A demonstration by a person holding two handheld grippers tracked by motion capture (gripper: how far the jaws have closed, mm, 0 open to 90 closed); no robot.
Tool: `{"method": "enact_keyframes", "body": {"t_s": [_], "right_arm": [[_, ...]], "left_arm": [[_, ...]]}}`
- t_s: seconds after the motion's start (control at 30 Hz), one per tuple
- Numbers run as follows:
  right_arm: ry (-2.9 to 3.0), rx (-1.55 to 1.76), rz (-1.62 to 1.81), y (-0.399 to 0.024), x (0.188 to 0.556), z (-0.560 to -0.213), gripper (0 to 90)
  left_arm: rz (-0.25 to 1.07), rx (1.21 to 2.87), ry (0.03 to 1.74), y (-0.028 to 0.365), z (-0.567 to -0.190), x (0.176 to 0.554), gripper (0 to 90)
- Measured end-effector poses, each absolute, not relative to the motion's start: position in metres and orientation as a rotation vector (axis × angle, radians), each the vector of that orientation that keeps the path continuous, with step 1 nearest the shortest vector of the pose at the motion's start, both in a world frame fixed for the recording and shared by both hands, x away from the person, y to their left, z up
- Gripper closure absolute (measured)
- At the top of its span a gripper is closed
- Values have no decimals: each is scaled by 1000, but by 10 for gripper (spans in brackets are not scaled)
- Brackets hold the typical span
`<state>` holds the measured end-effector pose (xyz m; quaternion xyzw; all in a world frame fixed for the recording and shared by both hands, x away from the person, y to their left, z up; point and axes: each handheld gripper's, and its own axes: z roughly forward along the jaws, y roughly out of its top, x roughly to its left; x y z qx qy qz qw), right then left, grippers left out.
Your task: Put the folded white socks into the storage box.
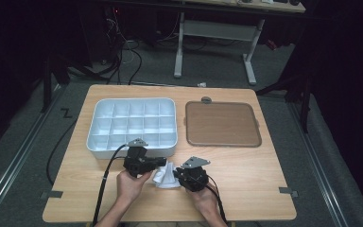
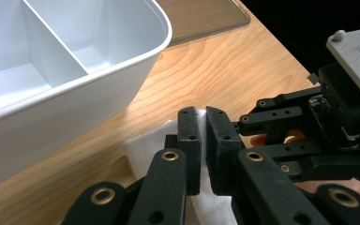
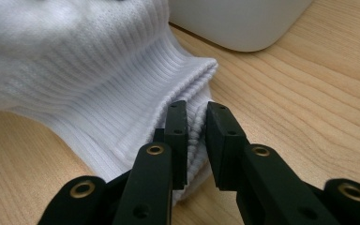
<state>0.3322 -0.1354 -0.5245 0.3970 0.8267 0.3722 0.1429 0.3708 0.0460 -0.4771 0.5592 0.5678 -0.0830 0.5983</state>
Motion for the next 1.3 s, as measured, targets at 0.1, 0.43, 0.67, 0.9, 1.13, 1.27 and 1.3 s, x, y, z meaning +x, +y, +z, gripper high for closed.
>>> {"method": "enact_keyframes", "body": {"t_s": [0.1, 0.43, 0.67, 0.9, 1.13, 1.27, 1.3], "right_arm": [[2385, 1145, 1070, -135, 332, -524, 793], [2380, 1143, 1082, -136, 332, -525, 792], [2383, 1134, 1077, -136, 332, -525, 792], [2383, 1129, 1077, -136, 332, -525, 792], [2387, 1125, 1082, -137, 332, -526, 792], [2388, 1126, 1084, -137, 332, -526, 792], [2391, 1123, 1085, -137, 332, -526, 792]], "left_arm": [[-193, 1300, 1315, 43, -477, 371, 856], [-160, 1363, 1280, 30, -477, 374, 856], [-155, 1375, 1281, 24, -481, 377, 854], [-168, 1395, 1282, 17, -487, 377, 853], [-153, 1415, 1287, 13, -494, 378, 853], [-162, 1415, 1287, 11, -497, 377, 853], [-160, 1411, 1288, 12, -498, 378, 853]]}}
